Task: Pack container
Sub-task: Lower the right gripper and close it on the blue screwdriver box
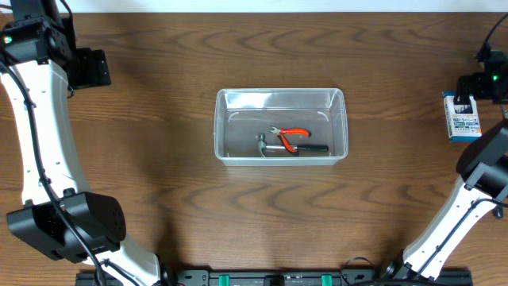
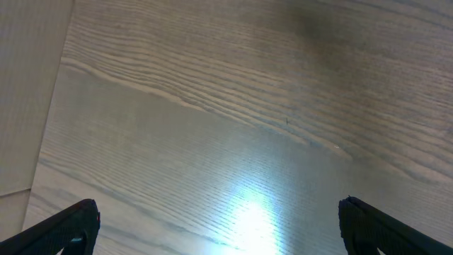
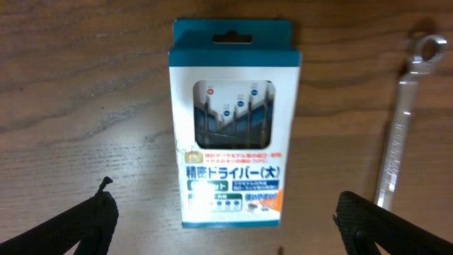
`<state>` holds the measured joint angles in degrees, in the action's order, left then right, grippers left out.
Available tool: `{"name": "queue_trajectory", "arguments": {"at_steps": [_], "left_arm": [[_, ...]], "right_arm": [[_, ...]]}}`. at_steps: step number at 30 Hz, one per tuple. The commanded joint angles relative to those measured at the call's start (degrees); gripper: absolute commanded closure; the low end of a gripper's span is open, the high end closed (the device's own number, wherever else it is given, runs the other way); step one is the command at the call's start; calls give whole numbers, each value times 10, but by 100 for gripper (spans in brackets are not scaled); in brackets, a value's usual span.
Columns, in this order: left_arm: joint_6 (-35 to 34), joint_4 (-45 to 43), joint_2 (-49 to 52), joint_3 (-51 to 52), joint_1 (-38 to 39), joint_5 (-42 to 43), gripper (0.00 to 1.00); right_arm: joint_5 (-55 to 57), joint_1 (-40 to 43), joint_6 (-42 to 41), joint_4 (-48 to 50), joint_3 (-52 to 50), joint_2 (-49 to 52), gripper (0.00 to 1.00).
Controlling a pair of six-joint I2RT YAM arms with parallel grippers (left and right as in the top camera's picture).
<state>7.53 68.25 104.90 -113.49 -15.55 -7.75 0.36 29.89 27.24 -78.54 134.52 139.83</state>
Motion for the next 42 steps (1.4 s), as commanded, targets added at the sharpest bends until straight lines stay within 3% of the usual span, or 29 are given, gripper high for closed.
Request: {"name": "queue_trajectory", "arguments": {"at_steps": [1, 42], "left_arm": [[3, 0, -2, -3, -2, -5, 2], [3, 0, -2, -3, -2, -5, 2]], "right_arm": [[-12, 7, -9, -1, 3, 20, 1], [-12, 22, -8, 19, -31, 47, 1]]}}
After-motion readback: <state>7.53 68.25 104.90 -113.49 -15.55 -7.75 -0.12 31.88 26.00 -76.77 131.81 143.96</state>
